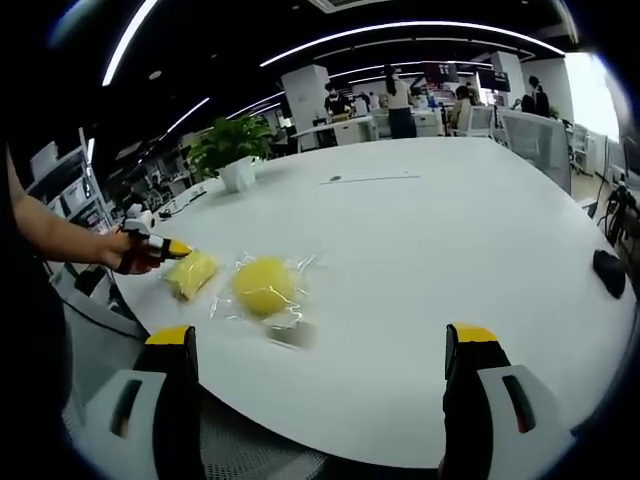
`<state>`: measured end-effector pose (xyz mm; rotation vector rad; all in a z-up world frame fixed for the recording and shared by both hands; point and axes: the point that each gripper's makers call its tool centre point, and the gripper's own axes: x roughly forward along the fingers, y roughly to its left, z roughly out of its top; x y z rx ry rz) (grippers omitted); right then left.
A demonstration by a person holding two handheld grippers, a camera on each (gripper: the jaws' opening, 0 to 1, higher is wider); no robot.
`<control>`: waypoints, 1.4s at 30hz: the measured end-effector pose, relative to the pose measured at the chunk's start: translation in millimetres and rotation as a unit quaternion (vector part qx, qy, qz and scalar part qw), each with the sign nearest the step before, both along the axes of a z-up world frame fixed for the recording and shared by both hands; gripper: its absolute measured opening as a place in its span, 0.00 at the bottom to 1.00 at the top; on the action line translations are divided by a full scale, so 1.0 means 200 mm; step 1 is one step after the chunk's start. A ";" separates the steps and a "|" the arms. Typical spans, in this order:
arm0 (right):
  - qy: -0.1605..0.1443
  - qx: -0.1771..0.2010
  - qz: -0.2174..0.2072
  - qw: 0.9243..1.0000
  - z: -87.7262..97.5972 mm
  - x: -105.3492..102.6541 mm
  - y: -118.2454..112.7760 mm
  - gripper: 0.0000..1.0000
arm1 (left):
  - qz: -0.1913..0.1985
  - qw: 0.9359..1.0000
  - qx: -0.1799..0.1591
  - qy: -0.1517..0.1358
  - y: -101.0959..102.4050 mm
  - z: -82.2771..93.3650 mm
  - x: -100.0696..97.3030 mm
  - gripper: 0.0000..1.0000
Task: Compare the silicone blocks by pressing each to a similar depth, holding the contact briefly, and releasing to observe deformation and rebound differences across the visible hardness samples.
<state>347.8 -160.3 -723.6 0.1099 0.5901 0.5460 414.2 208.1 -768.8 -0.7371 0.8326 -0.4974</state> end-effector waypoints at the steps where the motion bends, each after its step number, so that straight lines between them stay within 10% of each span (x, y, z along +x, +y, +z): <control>1: 0.001 0.000 0.001 1.000 0.00 0.00 0.01 0.96 | 0.004 1.000 -0.003 0.004 0.00 0.00 0.00 0.01; 28: -0.011 0.007 0.014 1.000 0.04 0.02 0.05 0.96 | 0.060 0.998 -0.002 0.019 0.10 0.00 0.04 0.00; 42: -0.022 0.015 0.021 0.999 0.08 0.06 0.08 0.96 | -0.014 0.994 -0.004 -0.107 -0.04 0.29 0.08 0.00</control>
